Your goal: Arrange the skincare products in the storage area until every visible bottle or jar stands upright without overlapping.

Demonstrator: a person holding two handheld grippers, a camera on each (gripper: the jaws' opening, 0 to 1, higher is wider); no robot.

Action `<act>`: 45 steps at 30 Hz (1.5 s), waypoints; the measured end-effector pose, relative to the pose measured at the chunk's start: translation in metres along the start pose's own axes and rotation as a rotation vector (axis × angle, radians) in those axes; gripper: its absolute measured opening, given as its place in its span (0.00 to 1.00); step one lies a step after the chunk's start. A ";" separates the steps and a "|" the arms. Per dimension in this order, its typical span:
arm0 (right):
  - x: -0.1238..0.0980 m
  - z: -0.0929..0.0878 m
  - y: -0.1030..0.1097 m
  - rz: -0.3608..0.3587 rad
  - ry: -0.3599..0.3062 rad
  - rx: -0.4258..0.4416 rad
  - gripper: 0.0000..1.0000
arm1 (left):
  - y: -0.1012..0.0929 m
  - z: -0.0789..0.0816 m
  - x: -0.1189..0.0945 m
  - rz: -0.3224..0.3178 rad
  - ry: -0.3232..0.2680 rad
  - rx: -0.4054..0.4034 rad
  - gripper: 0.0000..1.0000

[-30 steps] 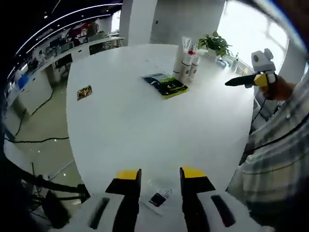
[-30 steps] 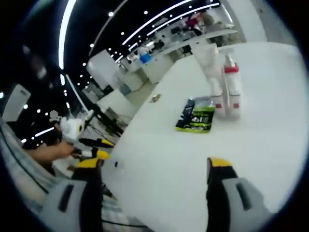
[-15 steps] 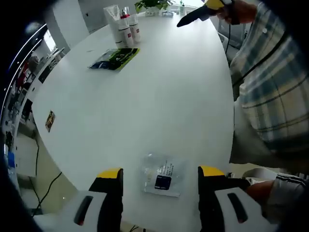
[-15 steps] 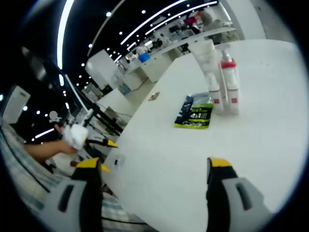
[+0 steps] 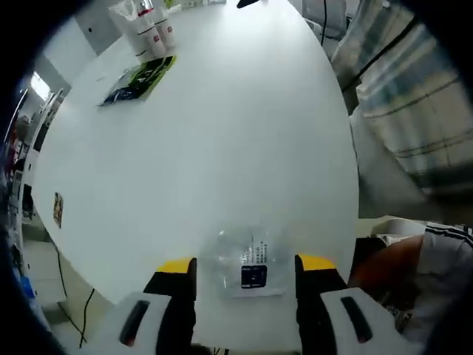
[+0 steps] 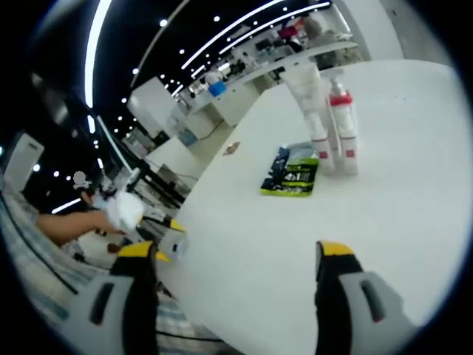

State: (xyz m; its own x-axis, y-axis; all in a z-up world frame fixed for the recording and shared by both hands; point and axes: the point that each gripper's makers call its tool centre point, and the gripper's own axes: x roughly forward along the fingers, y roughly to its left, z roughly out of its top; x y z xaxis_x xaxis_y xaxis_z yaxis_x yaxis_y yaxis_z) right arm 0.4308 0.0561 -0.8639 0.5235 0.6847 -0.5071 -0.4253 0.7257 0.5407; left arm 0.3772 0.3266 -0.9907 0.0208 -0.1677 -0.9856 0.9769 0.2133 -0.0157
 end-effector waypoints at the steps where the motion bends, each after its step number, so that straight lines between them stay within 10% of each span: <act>1: 0.000 0.000 0.000 -0.001 0.001 0.001 0.86 | 0.000 0.000 0.000 0.015 0.000 0.002 0.55; 35: 0.013 -0.010 0.007 0.016 0.025 0.020 0.84 | -0.011 0.016 -0.002 0.034 -0.165 -0.151 0.40; 45: 0.019 -0.013 0.013 0.041 0.042 0.010 0.84 | 0.004 0.056 -0.032 0.068 -0.288 -0.215 0.40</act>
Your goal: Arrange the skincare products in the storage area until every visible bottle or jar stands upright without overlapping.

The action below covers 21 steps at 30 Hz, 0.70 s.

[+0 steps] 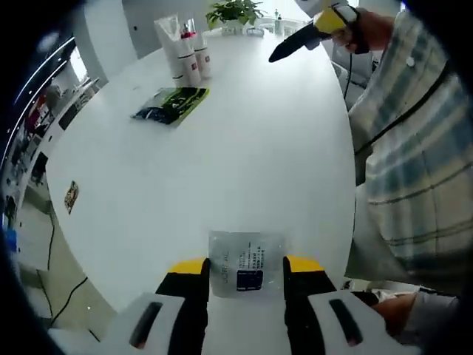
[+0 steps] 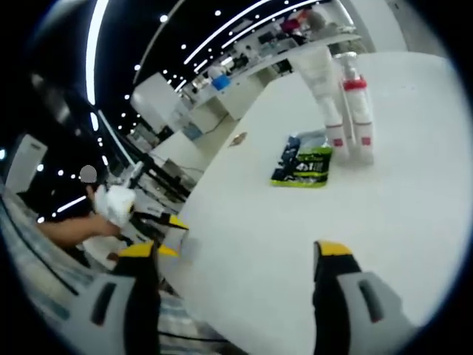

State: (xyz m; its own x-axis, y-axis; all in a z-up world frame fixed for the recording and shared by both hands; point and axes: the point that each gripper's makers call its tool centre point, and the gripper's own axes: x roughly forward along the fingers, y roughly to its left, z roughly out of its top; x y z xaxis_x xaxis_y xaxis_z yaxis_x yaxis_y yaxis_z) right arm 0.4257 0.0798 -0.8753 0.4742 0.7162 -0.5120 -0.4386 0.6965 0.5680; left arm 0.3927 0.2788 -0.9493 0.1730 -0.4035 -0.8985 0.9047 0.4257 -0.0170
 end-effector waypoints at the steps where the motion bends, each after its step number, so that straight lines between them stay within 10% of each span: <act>1: 0.000 0.000 0.000 0.002 0.001 0.000 0.83 | 0.001 0.007 -0.002 0.003 -0.012 -0.004 0.40; 21: -0.012 -0.001 0.013 0.109 -0.033 0.086 0.62 | -0.041 0.121 -0.017 -0.023 -0.192 0.108 0.40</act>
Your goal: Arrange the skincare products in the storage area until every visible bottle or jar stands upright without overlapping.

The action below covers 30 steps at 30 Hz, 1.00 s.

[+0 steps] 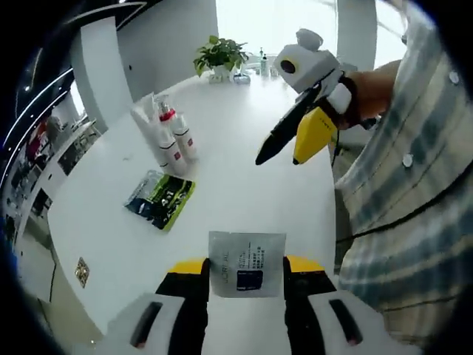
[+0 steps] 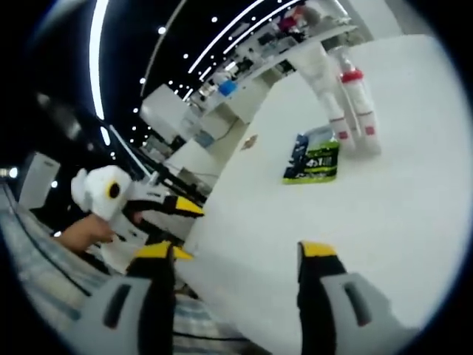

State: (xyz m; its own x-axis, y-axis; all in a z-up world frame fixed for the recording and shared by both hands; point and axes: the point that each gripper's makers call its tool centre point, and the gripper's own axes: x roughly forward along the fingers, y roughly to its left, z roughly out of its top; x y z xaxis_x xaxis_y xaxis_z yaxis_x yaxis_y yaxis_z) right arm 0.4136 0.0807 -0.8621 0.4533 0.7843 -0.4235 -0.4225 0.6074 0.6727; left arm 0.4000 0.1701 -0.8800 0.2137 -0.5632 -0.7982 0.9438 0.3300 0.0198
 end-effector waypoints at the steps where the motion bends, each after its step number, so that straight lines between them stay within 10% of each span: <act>1: 0.000 -0.001 0.001 0.008 0.002 0.002 0.60 | -0.002 0.003 0.000 0.000 -0.002 0.006 0.40; 18: -0.004 -0.016 0.028 0.154 0.036 0.095 0.26 | -0.050 0.063 0.016 -0.078 0.010 0.280 0.40; 30: -0.003 -0.019 0.034 0.194 0.079 0.186 0.05 | -0.056 0.079 0.014 -0.076 -0.017 0.327 0.40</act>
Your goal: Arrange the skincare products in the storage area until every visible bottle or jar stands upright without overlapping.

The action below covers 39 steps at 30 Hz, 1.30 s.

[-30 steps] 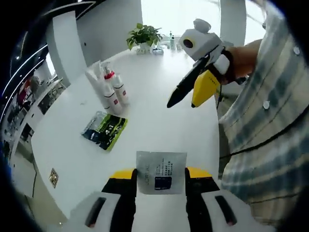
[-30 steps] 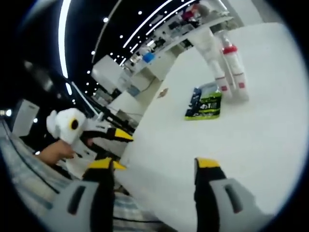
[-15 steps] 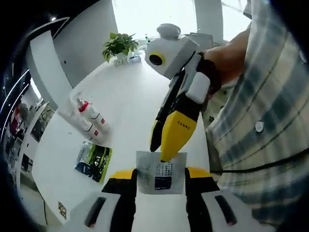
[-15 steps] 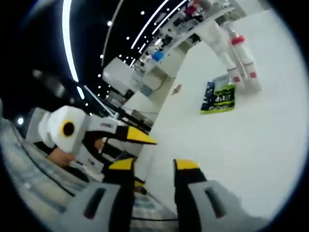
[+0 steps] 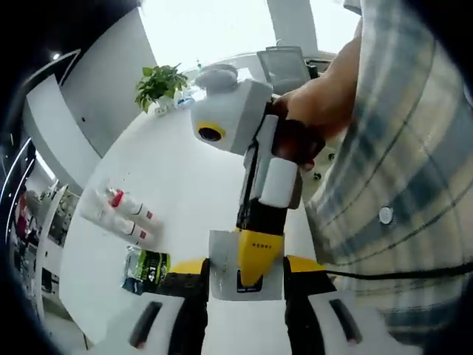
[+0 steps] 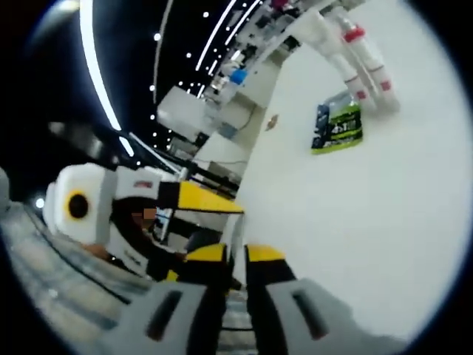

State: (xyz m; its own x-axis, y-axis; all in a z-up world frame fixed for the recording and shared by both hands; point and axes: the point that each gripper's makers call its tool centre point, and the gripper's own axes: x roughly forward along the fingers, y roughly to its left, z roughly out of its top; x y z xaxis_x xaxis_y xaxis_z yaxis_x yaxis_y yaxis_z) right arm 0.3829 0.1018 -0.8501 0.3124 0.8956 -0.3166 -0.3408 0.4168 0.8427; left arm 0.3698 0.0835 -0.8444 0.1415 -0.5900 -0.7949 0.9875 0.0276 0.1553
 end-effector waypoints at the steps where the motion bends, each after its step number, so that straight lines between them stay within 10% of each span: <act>1: 0.000 0.000 0.002 0.010 0.002 0.003 0.03 | 0.000 -0.001 0.000 0.000 -0.001 -0.001 0.40; 12: 0.000 0.009 0.003 0.064 -0.018 0.078 0.01 | 0.010 -0.006 -0.006 0.039 -0.076 -0.148 0.41; 23: -0.005 0.049 0.016 0.176 -0.135 0.118 0.01 | 0.030 -0.002 -0.024 -0.026 -0.439 -0.869 0.48; 30: -0.002 0.059 0.035 0.265 -0.165 0.097 0.01 | 0.038 0.007 -0.035 -0.104 -0.659 -1.154 0.24; 39: -0.006 0.071 0.041 0.288 -0.228 0.094 0.01 | 0.034 0.010 -0.036 -0.195 -0.683 -1.195 0.17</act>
State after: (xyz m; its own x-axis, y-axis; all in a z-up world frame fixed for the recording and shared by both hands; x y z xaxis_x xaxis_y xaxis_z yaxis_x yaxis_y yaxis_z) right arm 0.4303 0.1024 -0.7828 0.4087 0.9120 0.0349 -0.3638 0.1277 0.9227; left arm 0.3977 0.0976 -0.8043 0.2767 -0.9275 -0.2512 0.4964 0.3618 -0.7891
